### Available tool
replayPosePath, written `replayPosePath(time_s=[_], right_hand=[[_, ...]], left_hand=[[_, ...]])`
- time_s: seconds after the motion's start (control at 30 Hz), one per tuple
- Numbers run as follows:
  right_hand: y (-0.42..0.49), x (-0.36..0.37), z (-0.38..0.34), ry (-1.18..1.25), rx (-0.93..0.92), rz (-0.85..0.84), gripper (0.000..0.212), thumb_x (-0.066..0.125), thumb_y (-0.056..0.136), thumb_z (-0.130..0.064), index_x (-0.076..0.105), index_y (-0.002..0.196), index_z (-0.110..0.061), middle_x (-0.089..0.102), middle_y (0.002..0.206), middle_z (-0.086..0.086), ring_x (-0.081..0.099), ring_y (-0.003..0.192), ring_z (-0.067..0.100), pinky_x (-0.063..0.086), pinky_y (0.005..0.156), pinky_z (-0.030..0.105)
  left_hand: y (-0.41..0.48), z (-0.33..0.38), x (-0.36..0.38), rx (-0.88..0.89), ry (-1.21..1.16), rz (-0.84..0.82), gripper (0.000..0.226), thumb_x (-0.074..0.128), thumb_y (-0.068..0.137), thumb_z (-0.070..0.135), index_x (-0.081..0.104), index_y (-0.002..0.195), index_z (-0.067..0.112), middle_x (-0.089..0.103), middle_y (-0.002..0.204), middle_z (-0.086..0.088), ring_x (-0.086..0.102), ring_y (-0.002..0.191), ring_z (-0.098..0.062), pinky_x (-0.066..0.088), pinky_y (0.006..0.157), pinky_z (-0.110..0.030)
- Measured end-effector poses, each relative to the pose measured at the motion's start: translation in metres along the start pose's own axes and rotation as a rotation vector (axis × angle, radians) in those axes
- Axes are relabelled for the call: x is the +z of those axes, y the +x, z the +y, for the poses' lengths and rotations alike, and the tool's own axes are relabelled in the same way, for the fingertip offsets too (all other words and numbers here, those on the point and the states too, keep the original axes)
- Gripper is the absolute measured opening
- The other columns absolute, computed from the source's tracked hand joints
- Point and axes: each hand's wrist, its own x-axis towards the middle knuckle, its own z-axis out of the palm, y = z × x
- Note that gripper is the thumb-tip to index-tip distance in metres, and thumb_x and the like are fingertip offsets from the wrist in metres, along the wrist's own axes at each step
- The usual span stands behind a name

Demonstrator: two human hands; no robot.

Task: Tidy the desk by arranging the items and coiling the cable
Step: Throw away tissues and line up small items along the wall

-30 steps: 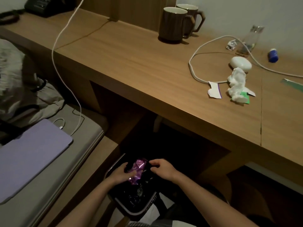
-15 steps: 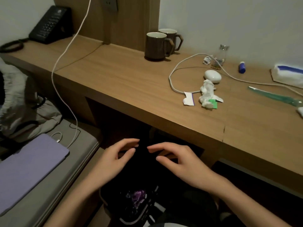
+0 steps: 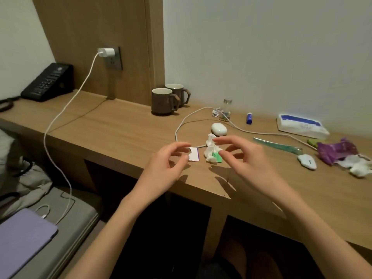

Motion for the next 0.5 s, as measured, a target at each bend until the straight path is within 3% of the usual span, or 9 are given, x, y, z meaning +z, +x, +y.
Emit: replayPosePath(time_s=[0.13, 0.2, 0.33, 0.5], right_hand=[[0.016, 0.005, 0.023, -0.168, 0.005, -0.030, 0.033, 0.059, 0.091, -0.025, 0.058, 0.123, -0.031, 0.055, 0.122, -0.015, 0.052, 0.107, 0.003, 0.050, 0.092, 0.035], [0.021, 0.010, 0.028, -0.230, -0.013, -0.072, 0.036, 0.061, 0.089, -0.030, 0.057, 0.125, -0.030, 0.054, 0.128, -0.010, 0.047, 0.115, 0.008, 0.045, 0.099, 0.037], [0.024, 0.021, 0.032, -0.413, -0.035, -0.170, 0.045, 0.057, 0.090, -0.043, 0.049, 0.133, -0.032, 0.049, 0.135, -0.010, 0.039, 0.119, 0.008, 0.035, 0.098, 0.025], [0.019, 0.026, 0.035, -0.468, -0.087, -0.141, 0.036, 0.055, 0.092, -0.039, 0.056, 0.127, -0.029, 0.056, 0.126, -0.010, 0.042, 0.114, 0.006, 0.037, 0.091, 0.021]], left_hand=[[0.017, -0.021, 0.022, 0.066, 0.334, -0.112, 0.040, 0.049, 0.093, 0.039, 0.048, 0.133, 0.031, 0.053, 0.130, 0.015, 0.045, 0.122, -0.002, 0.040, 0.104, -0.035], [0.017, -0.027, 0.027, 0.117, 0.473, -0.125, 0.045, 0.043, 0.094, 0.045, 0.044, 0.137, 0.031, 0.048, 0.139, 0.016, 0.038, 0.131, -0.002, 0.033, 0.110, -0.038], [0.011, -0.032, 0.028, 0.118, 0.556, -0.142, 0.048, 0.033, 0.096, 0.052, 0.040, 0.140, 0.034, 0.036, 0.147, 0.020, 0.024, 0.139, -0.001, 0.015, 0.117, -0.030], [-0.003, -0.037, 0.020, 0.143, 0.555, -0.155, 0.062, 0.024, 0.089, 0.066, 0.034, 0.142, 0.037, 0.029, 0.148, 0.026, 0.015, 0.139, 0.007, 0.007, 0.116, -0.021]])
